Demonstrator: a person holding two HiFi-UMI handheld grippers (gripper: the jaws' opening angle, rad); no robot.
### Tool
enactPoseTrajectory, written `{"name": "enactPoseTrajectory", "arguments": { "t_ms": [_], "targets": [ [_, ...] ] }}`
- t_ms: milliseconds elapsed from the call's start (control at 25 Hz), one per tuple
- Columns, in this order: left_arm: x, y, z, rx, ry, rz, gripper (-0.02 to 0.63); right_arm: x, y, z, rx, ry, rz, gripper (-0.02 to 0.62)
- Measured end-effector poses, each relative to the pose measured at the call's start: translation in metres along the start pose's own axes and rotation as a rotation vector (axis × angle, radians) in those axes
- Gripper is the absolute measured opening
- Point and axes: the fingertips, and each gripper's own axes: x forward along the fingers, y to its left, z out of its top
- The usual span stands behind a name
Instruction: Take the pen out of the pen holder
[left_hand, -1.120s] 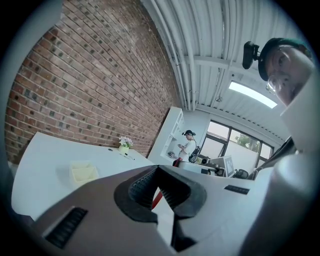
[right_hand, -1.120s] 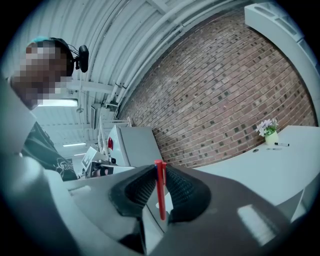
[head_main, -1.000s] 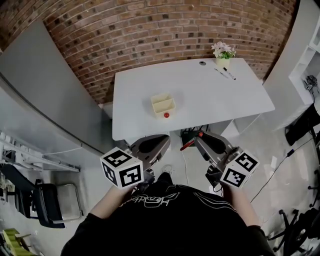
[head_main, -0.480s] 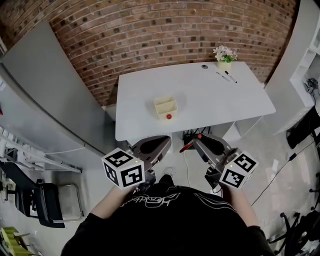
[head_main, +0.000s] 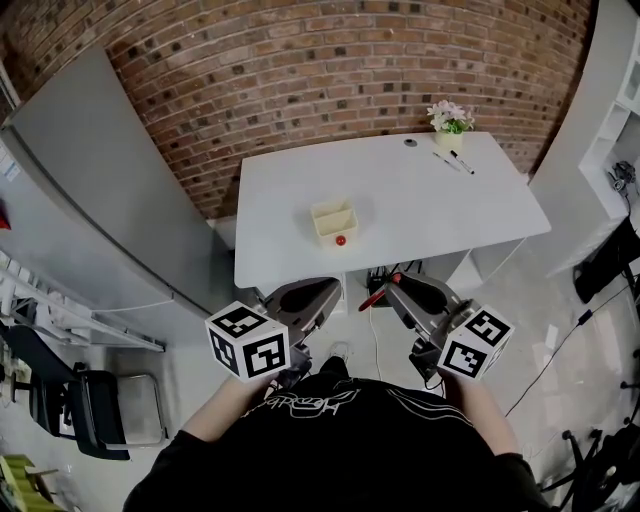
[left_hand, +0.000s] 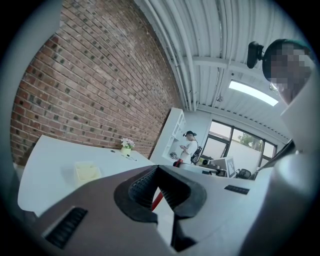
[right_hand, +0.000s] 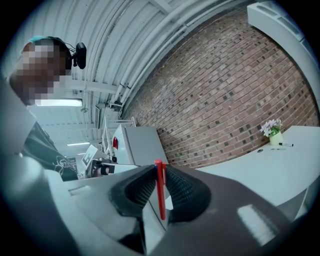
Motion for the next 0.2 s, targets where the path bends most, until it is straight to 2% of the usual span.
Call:
{"name": "enactPoseTrajectory", "arguments": {
  "t_ms": [200],
  "targets": [
    [-0.0022, -0.0001, -0.0032, -0.006, 0.005, 0.011, 0.005, -0.0020, 0.0034, -0.0018, 0.000, 0.005, 0.006, 0.066]
  ]
}}
